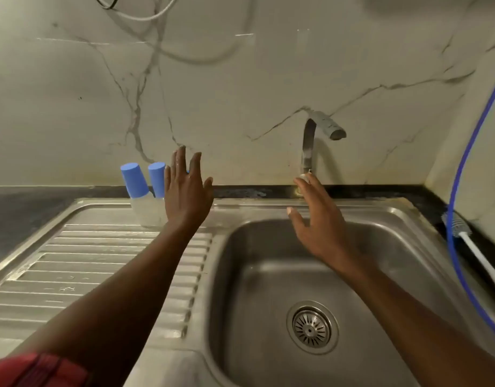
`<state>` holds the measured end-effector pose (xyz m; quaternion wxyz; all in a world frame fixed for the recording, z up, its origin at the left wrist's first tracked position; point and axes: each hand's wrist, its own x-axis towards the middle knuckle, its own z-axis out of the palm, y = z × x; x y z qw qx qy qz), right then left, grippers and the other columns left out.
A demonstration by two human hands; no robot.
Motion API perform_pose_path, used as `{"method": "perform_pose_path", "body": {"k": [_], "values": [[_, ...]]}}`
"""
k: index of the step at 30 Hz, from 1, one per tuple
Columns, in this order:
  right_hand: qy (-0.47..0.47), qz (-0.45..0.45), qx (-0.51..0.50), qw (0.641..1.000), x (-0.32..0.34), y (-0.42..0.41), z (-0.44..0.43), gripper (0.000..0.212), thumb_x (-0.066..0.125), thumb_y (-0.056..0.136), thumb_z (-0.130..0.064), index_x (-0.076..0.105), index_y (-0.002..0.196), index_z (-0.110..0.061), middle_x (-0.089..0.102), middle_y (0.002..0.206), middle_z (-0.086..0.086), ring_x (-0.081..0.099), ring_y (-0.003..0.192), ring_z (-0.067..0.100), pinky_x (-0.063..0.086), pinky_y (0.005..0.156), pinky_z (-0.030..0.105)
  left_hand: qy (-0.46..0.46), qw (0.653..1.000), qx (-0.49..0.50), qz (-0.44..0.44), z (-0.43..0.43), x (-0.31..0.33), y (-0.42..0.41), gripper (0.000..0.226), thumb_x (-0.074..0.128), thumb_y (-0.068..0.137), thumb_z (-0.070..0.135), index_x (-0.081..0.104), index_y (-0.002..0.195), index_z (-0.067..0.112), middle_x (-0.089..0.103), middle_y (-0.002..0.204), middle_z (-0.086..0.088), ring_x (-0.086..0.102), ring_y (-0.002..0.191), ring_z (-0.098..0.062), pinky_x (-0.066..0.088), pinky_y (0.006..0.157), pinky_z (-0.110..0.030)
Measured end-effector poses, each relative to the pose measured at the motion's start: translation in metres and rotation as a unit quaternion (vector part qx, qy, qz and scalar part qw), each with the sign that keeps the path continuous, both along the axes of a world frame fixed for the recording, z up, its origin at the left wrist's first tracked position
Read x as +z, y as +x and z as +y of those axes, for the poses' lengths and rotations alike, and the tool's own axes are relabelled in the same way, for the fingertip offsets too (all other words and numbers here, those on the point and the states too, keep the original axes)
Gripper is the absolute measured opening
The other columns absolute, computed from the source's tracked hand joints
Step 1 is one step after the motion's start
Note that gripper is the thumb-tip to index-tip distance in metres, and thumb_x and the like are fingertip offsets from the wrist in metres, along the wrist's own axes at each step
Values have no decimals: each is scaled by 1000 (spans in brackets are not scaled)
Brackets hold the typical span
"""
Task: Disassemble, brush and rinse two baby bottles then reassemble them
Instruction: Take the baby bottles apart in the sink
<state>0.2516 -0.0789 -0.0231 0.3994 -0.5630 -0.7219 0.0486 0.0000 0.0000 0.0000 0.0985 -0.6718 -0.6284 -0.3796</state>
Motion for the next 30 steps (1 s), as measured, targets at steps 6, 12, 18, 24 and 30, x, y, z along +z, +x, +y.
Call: {"method": "perform_pose_path", "body": {"k": [6,12,18,24,30], "values": [[-11,32,-6,999,-31,5,-14,62,56,96,-29,29,152,-28,16,162,-7,15,143,1,19,110,22,-57,998,15,-17,6,-14,-9,47,61,93,7,48,138,11,45,143,-10,44,127,-30,46,96,-45],[-28,95,-26,995,-67,10,-19,57,61,93,-22,39,146,-21,29,157,-2,27,144,12,30,116,30,-31,999,-13,-17,3,-17,0,40,64,87,-6,52,123,6,38,132,-14,48,113,-31,46,86,-35],[-66,164,-34,984,-84,21,-16,62,71,86,-22,42,141,-28,47,138,-6,50,121,12,52,94,37,17,991,-104,-81,-26,-23,30,37,70,80,-6,59,111,10,39,124,-8,45,107,-18,46,93,-29],[-197,185,58,961,-77,27,-23,103,83,63,-55,25,147,-46,46,132,-15,49,116,4,50,89,27,-63,947,-245,-198,-71,-54,94,55,81,75,8,50,115,29,50,115,8,55,99,-5,50,80,-18],[-212,93,65,971,-83,14,-23,70,79,75,-45,43,136,-39,63,113,-8,59,97,3,52,80,21,-93,920,-295,-241,-71,-88,101,64,83,73,7,46,117,34,53,106,16,58,97,5,49,77,-7]]}}
